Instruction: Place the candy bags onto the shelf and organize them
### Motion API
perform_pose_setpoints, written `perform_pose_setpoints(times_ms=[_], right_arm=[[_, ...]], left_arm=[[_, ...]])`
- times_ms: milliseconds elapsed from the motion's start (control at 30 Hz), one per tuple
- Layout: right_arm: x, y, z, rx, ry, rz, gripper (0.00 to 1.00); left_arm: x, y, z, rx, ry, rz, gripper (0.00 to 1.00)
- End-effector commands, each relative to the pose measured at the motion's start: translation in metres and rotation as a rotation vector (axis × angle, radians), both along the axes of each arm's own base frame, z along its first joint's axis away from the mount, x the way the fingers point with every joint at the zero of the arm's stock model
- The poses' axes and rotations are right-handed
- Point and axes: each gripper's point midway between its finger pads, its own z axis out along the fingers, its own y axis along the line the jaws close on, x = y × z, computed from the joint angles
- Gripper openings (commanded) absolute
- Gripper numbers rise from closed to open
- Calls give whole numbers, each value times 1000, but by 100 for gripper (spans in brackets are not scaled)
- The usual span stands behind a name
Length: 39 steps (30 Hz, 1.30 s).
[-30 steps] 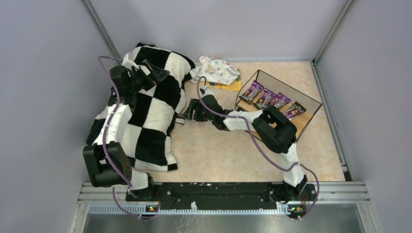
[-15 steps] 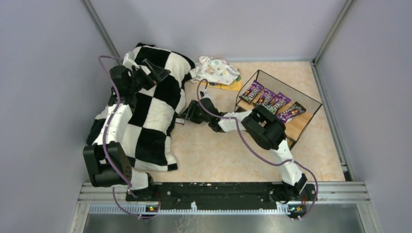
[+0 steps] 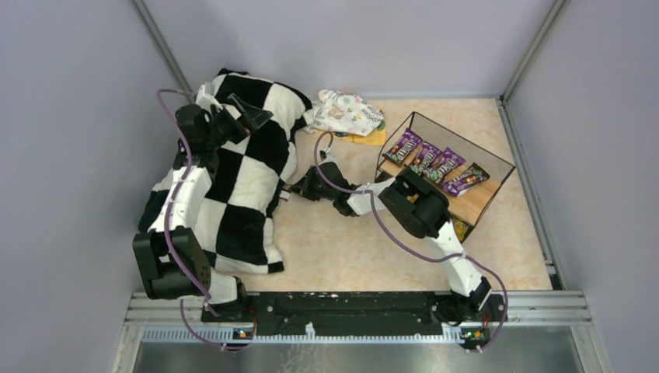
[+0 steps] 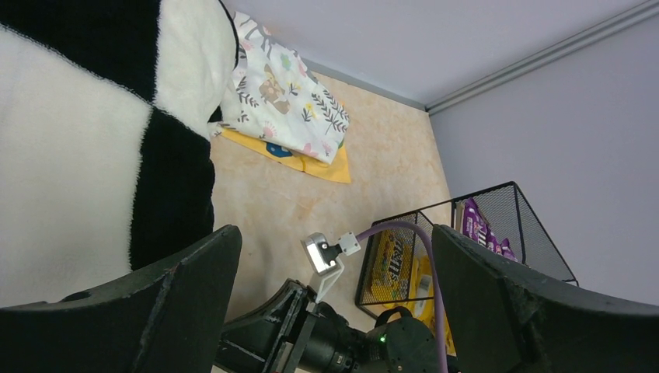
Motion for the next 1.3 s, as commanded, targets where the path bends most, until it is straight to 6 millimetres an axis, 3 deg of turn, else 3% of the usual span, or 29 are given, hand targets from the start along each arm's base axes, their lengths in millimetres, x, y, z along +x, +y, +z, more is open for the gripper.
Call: perform_pose_setpoints(times_ms=[0,233,467,600,800,933,1133,1267], right_arm=[[0,-1,40,13,-144,4,0],[-16,-27,86,-39,-289,49,0],[-66,-62,96,-107,-306,180,0],[-91,-59,77,-109,-196,266,0],[-98,-44,38,-181,-72,389,9],[-100,-39,27,-147,-30,429,16],[-104,-37,14,-113,56,455,43],[-109,-38,9,-89,93,466,53]], left_arm=[[1,-2,7,-1,-40,-18,98],[1,-3,6,-6,-36,-23,98],[1,-3,7,-13,-39,-27,98],[0,-4,8,-14,-43,-28,98],[2,-4,4,-12,-34,-27,98],[2,-5,4,-9,-36,-30,98],[3,-3,3,-3,-32,-24,98],[3,-4,3,-9,-29,-27,98]])
